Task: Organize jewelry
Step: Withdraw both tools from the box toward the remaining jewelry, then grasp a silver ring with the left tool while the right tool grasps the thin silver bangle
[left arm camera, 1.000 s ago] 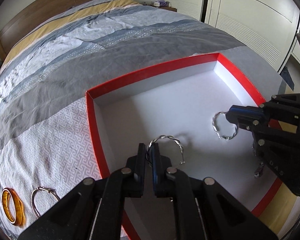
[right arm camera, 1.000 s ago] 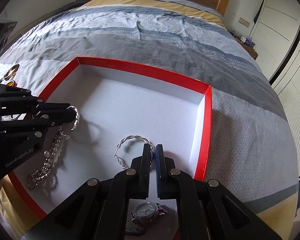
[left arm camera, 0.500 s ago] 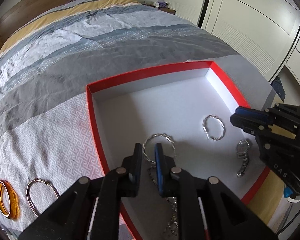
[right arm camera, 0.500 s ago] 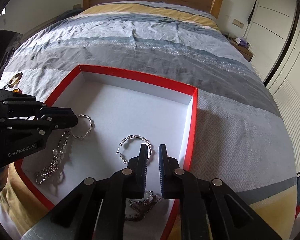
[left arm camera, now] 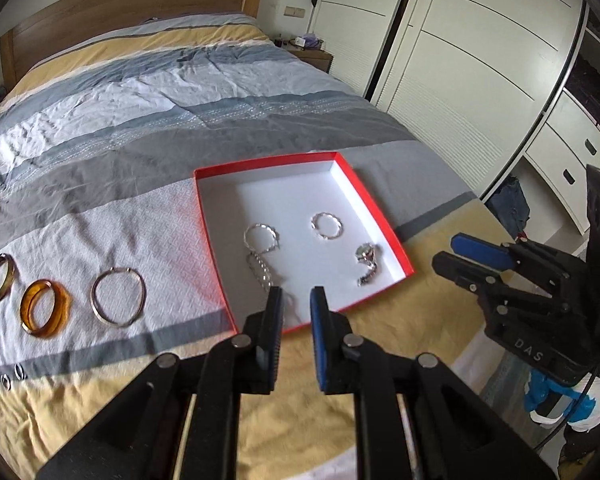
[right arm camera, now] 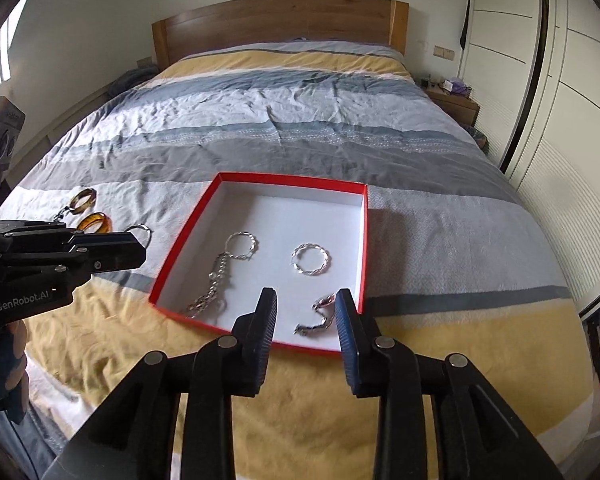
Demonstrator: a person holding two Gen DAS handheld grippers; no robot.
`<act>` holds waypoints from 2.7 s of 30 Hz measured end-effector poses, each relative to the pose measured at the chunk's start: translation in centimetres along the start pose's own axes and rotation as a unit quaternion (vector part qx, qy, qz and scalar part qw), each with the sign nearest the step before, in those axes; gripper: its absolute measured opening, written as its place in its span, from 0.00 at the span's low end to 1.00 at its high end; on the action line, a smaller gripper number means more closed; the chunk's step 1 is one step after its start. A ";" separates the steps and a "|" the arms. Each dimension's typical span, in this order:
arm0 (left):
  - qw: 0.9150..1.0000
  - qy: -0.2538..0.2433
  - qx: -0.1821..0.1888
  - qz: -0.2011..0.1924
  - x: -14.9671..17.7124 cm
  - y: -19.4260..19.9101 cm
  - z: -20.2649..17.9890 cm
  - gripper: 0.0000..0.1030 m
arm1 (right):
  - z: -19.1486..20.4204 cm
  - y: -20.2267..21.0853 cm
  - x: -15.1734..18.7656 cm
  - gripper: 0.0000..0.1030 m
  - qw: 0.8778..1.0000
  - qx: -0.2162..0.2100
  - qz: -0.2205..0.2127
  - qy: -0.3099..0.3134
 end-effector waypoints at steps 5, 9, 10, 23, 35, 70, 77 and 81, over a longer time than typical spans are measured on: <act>0.999 -0.004 -0.032 -0.006 2.4 5.5 0.8 0.13 | 2.9 5.2 1.3 0.31 1.000 -0.017 -0.015 -0.010; 0.999 -0.007 -0.052 -0.013 4.0 9.5 2.2 0.13 | 5.1 8.7 1.8 0.31 0.999 -0.029 -0.028 -0.017; 0.998 -0.008 -0.057 -0.017 4.3 10.6 2.6 0.13 | 5.6 9.5 1.8 0.31 0.999 -0.031 -0.033 -0.017; 0.986 0.030 -0.148 -0.076 8.6 22.9 11.1 0.13 | 12.2 16.7 0.2 0.32 0.995 -0.061 -0.081 0.000; 0.968 0.102 -0.210 -0.094 13.1 29.0 20.1 0.13 | 18.1 17.6 0.2 0.36 0.992 -0.096 -0.080 0.033; 0.963 0.199 -0.179 -0.017 14.8 10.8 34.1 0.13 | 26.4 -8.2 3.7 0.36 0.985 -0.163 0.051 0.019; 0.963 0.199 -0.184 -0.004 14.9 8.0 35.5 0.13 | 25.8 -11.5 3.7 0.44 0.987 -0.151 0.058 -0.003; 0.962 0.197 -0.187 -0.004 14.8 7.2 36.1 0.20 | 25.6 -13.0 3.9 0.44 0.987 -0.145 0.064 -0.014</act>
Point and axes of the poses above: each gripper's, at about its wrist camera, not at the fingertips, and y roughly against the way its jaws point, z to its left, x to its underside, the point moved 9 cm from there along -y, roughly the way its jaws point, and after that the axes turned 10 degrees about -z, right-handed, at the moved point
